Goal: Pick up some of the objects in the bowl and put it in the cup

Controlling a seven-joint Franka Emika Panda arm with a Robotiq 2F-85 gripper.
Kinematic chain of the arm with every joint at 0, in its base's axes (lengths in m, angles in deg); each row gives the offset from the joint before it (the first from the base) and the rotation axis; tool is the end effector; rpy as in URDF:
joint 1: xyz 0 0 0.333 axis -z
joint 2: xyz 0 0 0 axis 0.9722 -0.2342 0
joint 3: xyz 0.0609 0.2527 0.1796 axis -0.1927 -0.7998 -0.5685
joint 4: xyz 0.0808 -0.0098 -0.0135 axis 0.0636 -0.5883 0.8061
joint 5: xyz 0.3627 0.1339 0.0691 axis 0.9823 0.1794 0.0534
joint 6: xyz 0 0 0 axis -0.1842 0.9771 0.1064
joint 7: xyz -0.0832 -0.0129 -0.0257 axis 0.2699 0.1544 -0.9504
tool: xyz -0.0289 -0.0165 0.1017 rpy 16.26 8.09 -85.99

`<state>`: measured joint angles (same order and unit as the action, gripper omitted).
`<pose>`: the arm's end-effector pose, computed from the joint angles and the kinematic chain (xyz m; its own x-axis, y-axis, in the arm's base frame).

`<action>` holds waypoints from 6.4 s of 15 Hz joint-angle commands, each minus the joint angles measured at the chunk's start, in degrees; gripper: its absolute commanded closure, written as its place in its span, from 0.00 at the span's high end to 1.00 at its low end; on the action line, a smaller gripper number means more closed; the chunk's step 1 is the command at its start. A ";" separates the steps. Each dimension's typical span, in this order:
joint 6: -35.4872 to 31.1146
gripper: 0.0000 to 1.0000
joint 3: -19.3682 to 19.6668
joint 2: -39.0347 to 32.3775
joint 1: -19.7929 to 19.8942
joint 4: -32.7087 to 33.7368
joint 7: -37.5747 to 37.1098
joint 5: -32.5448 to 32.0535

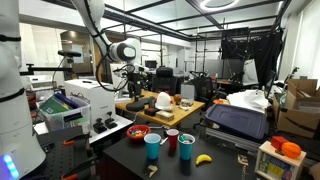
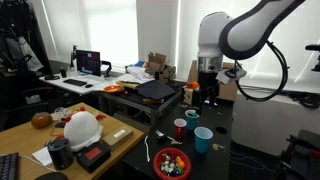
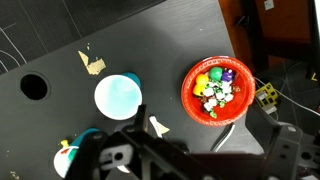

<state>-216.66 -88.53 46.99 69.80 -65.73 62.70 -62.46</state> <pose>0.4879 0.1471 0.2685 0.9990 -0.0317 -0.0320 -0.0313 -0.9994 0.0133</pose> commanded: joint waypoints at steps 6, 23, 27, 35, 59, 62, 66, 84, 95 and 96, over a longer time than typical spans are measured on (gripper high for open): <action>-4.57 1.00 4.26 -14.01 -3.41 9.96 0.11 -0.67; -9.62 1.00 6.40 -35.38 -9.66 22.26 -1.66 4.89; -10.40 1.00 6.52 -38.40 -9.44 24.10 -1.67 7.56; -11.22 1.00 7.15 -42.12 -9.39 26.85 -2.27 10.36; -14.61 1.00 7.62 -48.52 -12.34 33.42 -2.41 9.65; -14.72 1.00 7.31 -48.63 -12.16 33.88 -2.13 9.74; -14.73 1.00 6.34 -48.93 -11.81 33.86 -1.14 9.78; -16.83 1.00 5.18 -48.49 -12.41 30.13 13.11 0.54; -19.80 1.00 8.38 -45.33 -15.38 25.54 14.84 -7.58; -20.28 1.00 9.07 -45.39 -15.80 25.37 14.80 -8.47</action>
<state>-234.87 -81.75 -1.05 55.71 -36.84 76.31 -68.90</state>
